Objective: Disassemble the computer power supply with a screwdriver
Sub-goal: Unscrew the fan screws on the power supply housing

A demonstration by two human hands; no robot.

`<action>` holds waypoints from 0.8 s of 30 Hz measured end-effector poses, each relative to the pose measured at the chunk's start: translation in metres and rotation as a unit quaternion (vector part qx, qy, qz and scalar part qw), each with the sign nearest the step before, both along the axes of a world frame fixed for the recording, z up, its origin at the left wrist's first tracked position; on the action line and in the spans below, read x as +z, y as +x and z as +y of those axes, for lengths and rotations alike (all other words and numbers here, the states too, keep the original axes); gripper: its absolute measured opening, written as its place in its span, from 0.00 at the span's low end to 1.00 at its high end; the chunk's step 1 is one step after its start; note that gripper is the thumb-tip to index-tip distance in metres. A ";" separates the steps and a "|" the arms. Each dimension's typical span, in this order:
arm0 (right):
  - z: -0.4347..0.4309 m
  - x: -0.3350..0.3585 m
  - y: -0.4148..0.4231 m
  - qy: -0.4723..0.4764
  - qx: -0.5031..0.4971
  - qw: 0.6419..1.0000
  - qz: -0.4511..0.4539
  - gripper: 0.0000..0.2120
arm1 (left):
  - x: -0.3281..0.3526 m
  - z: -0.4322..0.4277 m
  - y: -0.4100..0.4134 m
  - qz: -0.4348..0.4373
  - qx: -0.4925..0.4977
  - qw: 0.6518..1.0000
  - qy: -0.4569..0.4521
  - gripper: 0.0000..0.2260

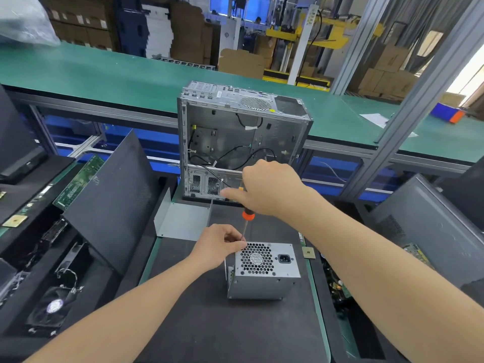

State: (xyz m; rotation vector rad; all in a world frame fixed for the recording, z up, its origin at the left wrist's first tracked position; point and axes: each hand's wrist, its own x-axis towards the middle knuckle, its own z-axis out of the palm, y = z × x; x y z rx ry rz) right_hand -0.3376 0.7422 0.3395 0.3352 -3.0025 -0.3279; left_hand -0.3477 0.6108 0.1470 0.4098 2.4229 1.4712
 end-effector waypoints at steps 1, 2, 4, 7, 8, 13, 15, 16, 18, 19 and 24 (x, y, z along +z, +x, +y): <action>-0.003 -0.001 -0.001 -0.006 -0.006 1.000 -0.005 0.29 | 0.000 0.000 0.000 -0.001 0.001 1.000 0.001 0.03; -0.003 0.000 -0.003 -0.017 -0.003 1.000 -0.019 0.27 | 0.001 0.000 0.000 -0.002 0.000 1.000 0.001 0.03; 0.000 0.003 -0.006 -0.049 0.031 0.996 -0.066 0.19 | 0.001 0.000 0.001 -0.003 0.000 1.000 -0.002 0.04; 0.008 0.012 -0.007 -0.098 0.082 0.983 -0.130 0.05 | 0.001 -0.001 0.002 -0.004 0.004 1.000 0.002 0.04; 0.010 0.015 -0.006 -0.109 0.101 0.978 -0.145 0.02 | 0.001 -0.001 0.002 -0.004 0.005 1.000 0.003 0.04; 0.010 0.026 -0.003 -0.120 0.137 0.963 -0.197 0.15 | 0.002 -0.001 0.002 -0.006 0.003 1.000 0.005 0.04; 0.008 0.019 -0.002 -0.125 0.118 0.968 -0.184 0.10 | 0.002 -0.001 0.002 -0.003 0.001 1.000 0.000 0.04; 0.007 0.014 -0.001 -0.106 0.101 0.978 -0.146 0.07 | 0.002 0.000 0.002 -0.003 0.000 1.000 0.000 0.04; 0.004 0.004 0.000 -0.017 0.056 0.997 -0.040 0.19 | 0.002 0.000 0.002 -0.003 0.001 1.000 -0.002 0.04; 0.001 0.002 0.000 0.008 0.040 0.999 -0.012 0.25 | 0.002 0.000 0.001 -0.002 0.001 1.000 -0.003 0.04; 0.002 0.003 -0.004 -0.101 0.065 0.989 -0.080 0.13 | 0.002 -0.003 0.001 -0.018 -0.005 1.000 0.008 0.02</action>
